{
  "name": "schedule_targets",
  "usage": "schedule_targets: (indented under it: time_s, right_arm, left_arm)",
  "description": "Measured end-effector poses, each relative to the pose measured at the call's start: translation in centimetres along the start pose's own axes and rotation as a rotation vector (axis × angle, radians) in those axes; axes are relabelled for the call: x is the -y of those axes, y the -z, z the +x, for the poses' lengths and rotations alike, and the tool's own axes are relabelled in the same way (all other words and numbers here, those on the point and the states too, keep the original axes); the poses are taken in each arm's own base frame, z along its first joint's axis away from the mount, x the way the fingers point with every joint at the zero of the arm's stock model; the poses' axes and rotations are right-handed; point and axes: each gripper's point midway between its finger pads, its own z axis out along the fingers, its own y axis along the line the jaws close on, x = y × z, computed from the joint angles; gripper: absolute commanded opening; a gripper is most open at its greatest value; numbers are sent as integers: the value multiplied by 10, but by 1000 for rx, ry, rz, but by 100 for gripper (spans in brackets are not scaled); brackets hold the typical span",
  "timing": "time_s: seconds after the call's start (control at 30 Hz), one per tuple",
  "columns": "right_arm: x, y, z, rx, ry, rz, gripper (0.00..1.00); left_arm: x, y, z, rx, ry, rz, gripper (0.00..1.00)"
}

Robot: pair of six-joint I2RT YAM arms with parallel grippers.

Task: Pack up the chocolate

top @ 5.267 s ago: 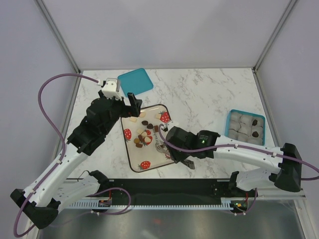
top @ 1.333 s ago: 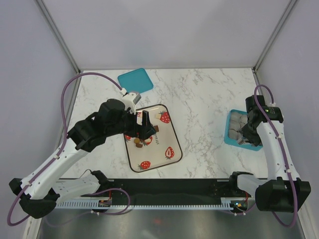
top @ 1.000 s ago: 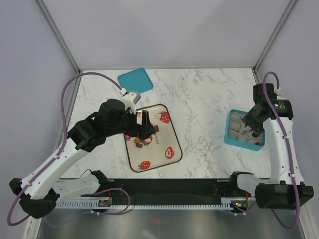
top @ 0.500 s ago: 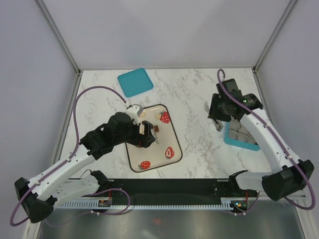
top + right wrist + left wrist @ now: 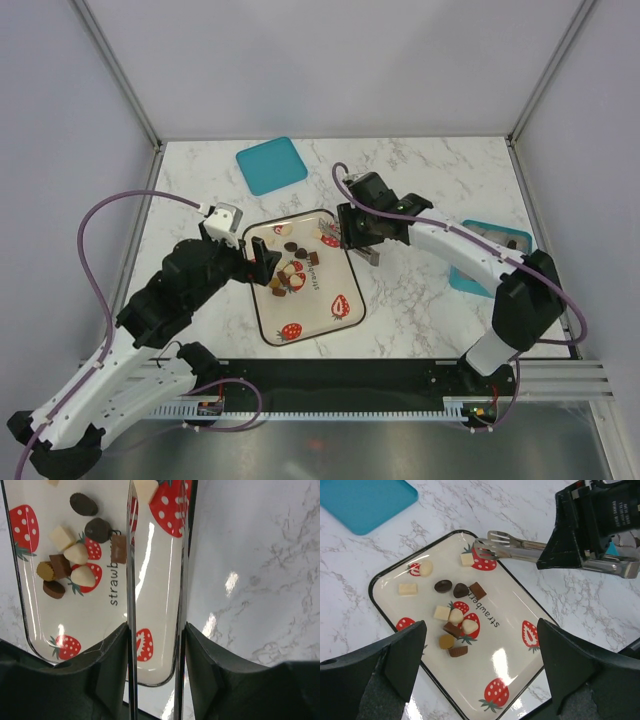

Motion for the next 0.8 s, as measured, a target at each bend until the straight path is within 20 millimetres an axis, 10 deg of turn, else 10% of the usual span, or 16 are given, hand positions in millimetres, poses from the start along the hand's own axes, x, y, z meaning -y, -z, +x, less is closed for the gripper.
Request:
schedule_targets:
  time_s: [0.43,0.8]
  right_arm:
    - [-21,-71,-11,-34,159,50,56]
    - [-24,-73,4,-74,167,49,54]
  left_arm:
    - [-23,0,3,21,-52,-111,100]
    - [-30,5,-3,50,-49,-145,100]
